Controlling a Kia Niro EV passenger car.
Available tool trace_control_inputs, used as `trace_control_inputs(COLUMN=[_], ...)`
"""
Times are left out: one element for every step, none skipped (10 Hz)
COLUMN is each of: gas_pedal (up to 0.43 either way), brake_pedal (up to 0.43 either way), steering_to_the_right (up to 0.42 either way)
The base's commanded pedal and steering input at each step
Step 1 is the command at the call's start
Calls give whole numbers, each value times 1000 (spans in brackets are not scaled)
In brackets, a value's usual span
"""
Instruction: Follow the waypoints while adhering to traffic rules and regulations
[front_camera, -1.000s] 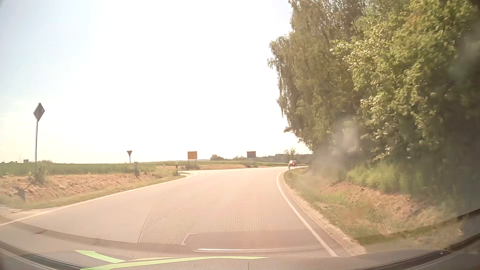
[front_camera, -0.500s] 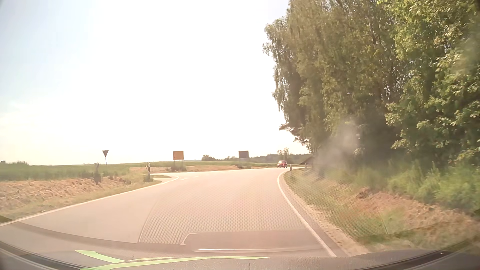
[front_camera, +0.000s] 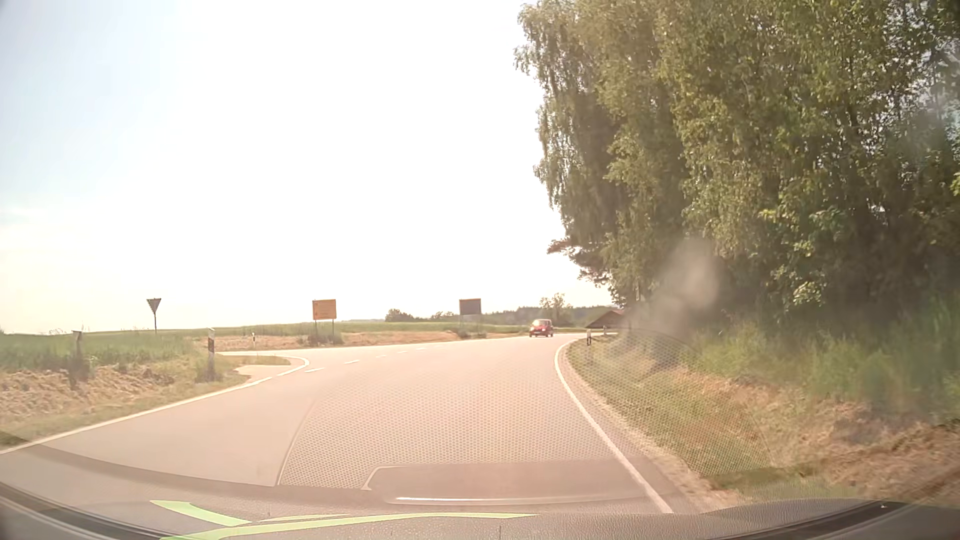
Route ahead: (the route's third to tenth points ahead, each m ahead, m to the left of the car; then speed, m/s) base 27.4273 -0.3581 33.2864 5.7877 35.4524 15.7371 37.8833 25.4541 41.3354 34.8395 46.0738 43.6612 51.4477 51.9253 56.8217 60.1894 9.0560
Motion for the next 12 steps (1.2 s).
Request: trace_control_inputs(gas_pedal=[0, 0, 0, 0, 0, 0, 0, 0, 0, 0, 0, 0], brake_pedal=[159, 159, 159, 165, 165, 165, 165, 165, 165, 165, 165, 165], steering_to_the_right=[27, 26, 27, 26, 27, 27, 27, 28, 28, 28, 25, 13])
